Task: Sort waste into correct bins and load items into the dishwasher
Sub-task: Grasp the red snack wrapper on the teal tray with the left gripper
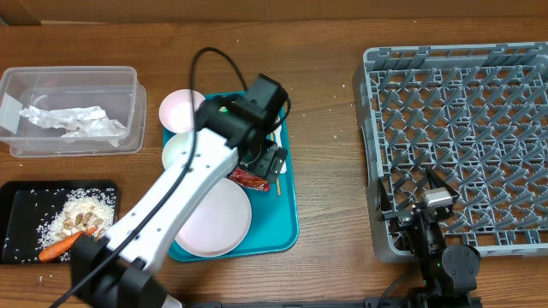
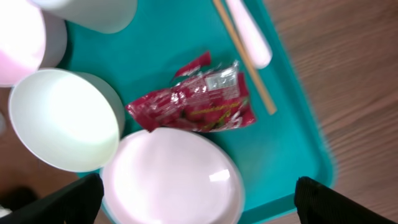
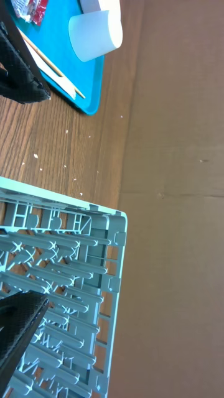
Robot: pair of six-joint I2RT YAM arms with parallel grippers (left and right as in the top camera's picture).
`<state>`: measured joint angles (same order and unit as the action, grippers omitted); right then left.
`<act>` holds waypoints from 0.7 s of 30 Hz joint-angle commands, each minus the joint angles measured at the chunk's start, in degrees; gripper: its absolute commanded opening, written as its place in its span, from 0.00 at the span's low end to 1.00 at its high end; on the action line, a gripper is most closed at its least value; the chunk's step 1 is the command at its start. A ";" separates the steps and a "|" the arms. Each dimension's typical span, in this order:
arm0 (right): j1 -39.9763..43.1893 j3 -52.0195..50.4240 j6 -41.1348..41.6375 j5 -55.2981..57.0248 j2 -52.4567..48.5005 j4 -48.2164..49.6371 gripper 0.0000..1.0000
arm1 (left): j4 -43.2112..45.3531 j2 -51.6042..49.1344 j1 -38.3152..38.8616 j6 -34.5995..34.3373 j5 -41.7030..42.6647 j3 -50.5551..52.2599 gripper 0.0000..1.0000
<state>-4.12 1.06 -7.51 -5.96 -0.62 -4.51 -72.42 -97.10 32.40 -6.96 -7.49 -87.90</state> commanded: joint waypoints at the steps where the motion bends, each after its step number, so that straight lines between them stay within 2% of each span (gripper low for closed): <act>1: 0.39 -0.59 0.44 0.35 0.44 0.26 1.00 | -1.09 -5.70 0.61 17.51 -3.96 -0.33 0.96; 3: 0.39 -0.59 0.44 0.35 0.44 0.26 1.00 | -1.22 -8.68 1.20 24.57 -1.73 -0.33 0.92; 4: 0.39 -0.59 0.44 0.35 0.44 0.26 1.00 | -1.22 -9.51 1.51 25.92 -1.36 -0.33 0.91; 5: 0.39 -0.59 0.44 0.35 0.44 0.26 1.00 | -1.01 -11.52 2.51 28.46 -1.29 -0.33 0.87; 8: 0.39 -0.59 0.44 0.35 0.44 0.26 1.00 | 0.09 -14.19 4.22 30.25 -1.29 -0.33 0.83; 21: 0.39 -0.59 0.44 0.35 0.44 0.26 1.00 | 7.61 -15.82 5.99 31.65 -2.73 3.67 0.80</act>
<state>-4.10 1.06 -7.49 -5.96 -0.62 -4.54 -65.95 -111.83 37.95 23.14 -9.08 -86.83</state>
